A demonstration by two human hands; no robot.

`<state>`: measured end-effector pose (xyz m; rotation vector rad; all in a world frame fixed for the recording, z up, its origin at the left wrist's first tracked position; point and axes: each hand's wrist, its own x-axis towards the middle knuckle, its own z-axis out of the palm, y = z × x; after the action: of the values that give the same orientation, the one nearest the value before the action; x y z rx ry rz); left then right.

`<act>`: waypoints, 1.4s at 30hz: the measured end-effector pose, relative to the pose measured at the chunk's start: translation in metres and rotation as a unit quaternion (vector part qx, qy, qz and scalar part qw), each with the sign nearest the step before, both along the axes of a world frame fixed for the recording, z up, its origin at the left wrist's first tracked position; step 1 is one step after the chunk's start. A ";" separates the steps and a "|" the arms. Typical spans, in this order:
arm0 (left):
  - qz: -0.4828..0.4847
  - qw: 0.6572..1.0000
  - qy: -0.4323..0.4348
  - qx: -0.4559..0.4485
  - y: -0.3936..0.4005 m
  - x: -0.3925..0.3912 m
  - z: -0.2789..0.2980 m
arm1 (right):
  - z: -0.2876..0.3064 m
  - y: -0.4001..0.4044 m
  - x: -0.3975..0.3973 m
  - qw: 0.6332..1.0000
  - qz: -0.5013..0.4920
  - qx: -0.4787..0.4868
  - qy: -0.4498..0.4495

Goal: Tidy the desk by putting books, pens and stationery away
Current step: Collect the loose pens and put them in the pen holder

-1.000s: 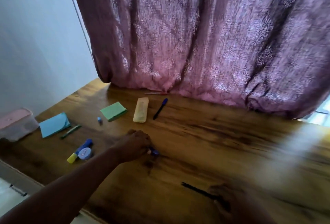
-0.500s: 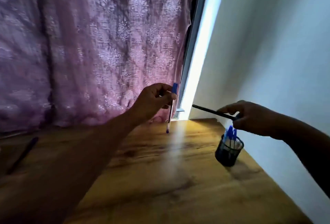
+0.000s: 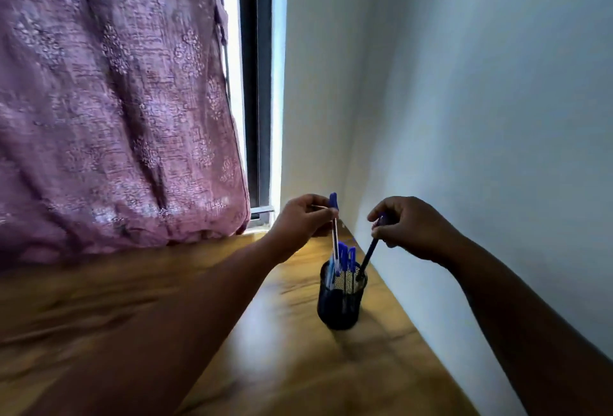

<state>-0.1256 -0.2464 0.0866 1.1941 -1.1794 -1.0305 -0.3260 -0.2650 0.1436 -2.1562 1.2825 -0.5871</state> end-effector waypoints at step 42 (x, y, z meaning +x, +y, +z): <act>0.300 0.821 -0.433 0.220 0.330 0.528 -0.080 | -0.147 0.219 0.472 0.952 0.290 -0.008 0.092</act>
<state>0.4019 0.0833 0.0071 2.3724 -1.0886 -0.2264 0.1462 -0.0458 -0.0030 -2.4857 0.6601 -0.1529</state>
